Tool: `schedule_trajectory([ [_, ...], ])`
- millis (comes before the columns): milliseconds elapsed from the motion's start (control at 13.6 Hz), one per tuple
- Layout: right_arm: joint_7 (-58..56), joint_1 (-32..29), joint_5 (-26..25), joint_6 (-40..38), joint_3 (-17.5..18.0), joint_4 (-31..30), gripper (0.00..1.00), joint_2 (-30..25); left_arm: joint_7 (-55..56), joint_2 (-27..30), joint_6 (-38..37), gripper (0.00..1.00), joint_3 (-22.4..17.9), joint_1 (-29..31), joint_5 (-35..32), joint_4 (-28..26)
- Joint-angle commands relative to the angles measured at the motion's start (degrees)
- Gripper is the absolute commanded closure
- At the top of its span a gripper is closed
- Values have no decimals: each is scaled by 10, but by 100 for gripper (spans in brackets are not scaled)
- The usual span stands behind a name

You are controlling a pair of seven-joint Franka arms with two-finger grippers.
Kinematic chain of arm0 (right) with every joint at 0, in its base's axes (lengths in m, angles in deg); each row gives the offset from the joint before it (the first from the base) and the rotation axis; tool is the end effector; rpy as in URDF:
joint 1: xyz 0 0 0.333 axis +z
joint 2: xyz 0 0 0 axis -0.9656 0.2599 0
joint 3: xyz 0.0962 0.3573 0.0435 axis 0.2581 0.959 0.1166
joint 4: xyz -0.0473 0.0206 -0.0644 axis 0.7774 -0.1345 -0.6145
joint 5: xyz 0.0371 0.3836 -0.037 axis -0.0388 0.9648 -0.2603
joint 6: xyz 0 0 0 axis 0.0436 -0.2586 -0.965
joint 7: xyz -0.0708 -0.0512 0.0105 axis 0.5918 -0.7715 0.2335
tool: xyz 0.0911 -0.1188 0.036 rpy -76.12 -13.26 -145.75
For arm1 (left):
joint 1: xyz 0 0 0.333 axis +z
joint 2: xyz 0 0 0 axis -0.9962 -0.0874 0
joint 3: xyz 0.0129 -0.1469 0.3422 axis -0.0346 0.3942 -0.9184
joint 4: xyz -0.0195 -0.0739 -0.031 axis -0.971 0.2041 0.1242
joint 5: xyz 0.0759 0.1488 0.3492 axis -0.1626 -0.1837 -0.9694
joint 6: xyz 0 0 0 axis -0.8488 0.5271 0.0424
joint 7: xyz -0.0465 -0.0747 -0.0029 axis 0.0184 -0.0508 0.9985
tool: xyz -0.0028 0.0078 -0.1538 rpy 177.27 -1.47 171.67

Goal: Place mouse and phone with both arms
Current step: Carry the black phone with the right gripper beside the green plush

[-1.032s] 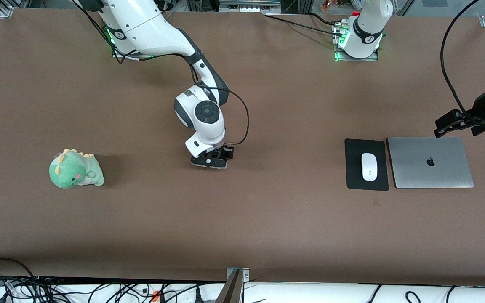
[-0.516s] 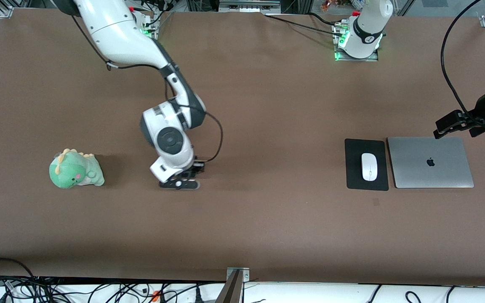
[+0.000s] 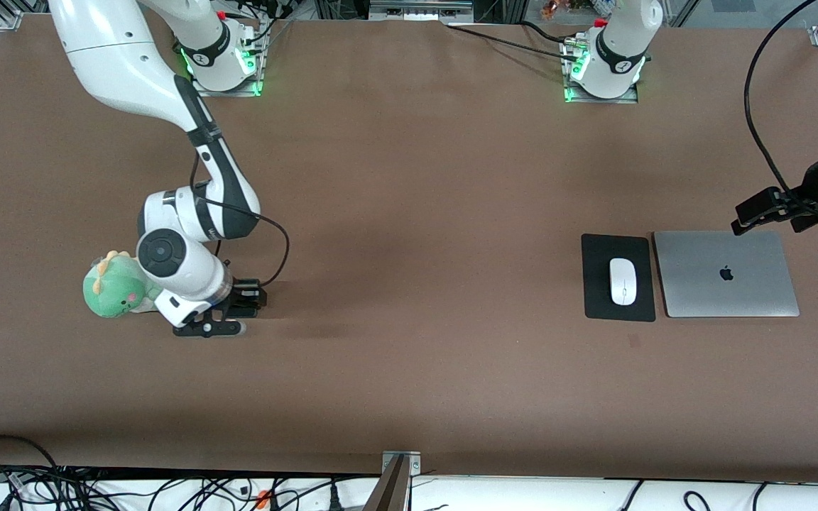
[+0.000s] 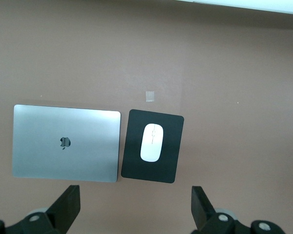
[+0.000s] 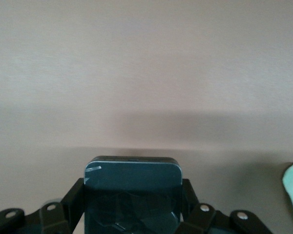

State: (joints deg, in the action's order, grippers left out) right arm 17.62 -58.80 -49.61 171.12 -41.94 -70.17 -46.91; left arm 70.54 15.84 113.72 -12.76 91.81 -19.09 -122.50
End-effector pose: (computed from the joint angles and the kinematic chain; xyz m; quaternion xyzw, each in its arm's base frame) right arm 0.6935 0.1570 0.2298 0.9991 0.0253 0.0287 0.0200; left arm 0.6086 0.0141 0.5885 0.9984 0.0485 0.0208 0.0185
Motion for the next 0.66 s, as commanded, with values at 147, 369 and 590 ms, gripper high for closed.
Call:
schedule_trajectory([
  [147,-95,-50,9,126,9,-150,99,-58,-13,-14,-13,0,1,1,10,20],
  [369,-104,-58,9,178,9,-178,98,-55,-13,-13,-13,0,1,0,8,21],
  [590,-102,-58,9,180,9,-178,33,-52,-12,-12,-15,0,1,0,8,21],
])
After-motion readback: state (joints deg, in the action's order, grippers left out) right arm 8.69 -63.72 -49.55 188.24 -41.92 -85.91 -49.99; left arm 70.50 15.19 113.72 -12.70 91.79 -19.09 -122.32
